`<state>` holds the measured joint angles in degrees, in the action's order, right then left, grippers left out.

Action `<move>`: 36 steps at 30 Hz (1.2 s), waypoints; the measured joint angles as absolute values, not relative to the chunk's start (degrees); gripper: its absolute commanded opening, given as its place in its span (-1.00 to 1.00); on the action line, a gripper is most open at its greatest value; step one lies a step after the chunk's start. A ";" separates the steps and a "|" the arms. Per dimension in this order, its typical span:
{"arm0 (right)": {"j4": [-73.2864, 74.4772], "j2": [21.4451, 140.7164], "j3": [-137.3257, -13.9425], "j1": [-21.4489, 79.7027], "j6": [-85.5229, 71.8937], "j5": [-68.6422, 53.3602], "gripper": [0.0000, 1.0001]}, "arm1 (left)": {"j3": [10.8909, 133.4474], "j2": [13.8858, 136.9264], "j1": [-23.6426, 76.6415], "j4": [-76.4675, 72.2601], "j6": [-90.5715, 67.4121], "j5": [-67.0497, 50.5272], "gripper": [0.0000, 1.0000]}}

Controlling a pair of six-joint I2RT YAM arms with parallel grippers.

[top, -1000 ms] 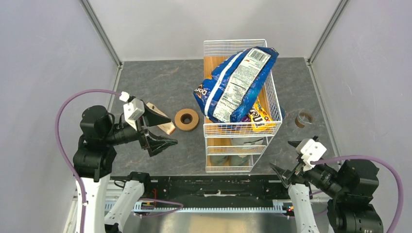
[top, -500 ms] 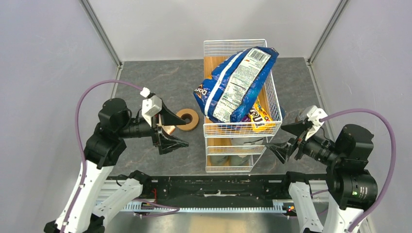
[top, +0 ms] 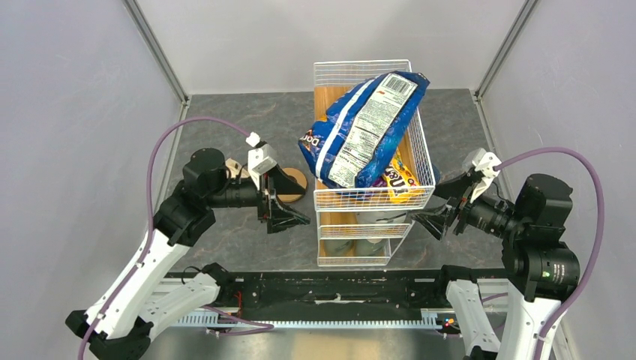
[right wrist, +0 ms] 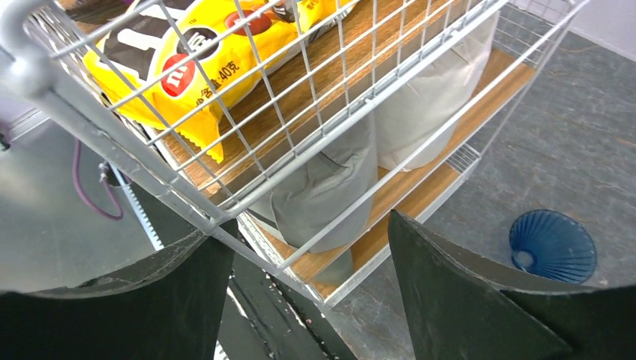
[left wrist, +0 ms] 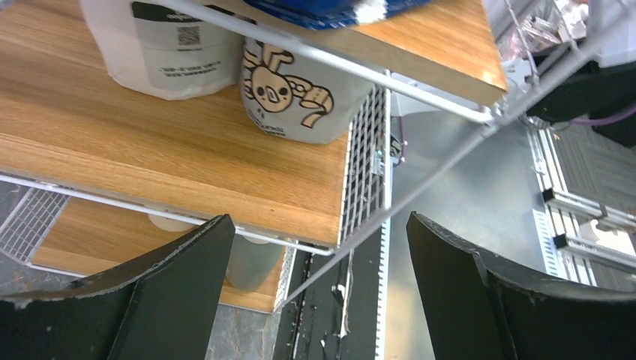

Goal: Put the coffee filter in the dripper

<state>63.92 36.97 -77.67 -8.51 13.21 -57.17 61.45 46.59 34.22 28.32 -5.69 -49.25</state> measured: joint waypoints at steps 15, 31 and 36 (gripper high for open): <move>61.58 42.61 -77.30 -8.43 13.30 -60.12 0.38 | 55.94 45.80 43.59 16.36 -11.05 -40.29 0.85; 61.82 43.09 -77.45 -8.43 15.22 -59.94 0.38 | 53.74 46.89 53.54 11.40 -10.85 -27.24 0.89; 61.25 43.42 -77.41 -8.40 15.11 -59.79 0.37 | 54.00 47.16 53.82 11.18 -10.79 -22.50 0.87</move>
<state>61.25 43.42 -77.41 -8.40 15.11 -59.79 54.00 47.16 53.82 11.18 -10.79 -22.50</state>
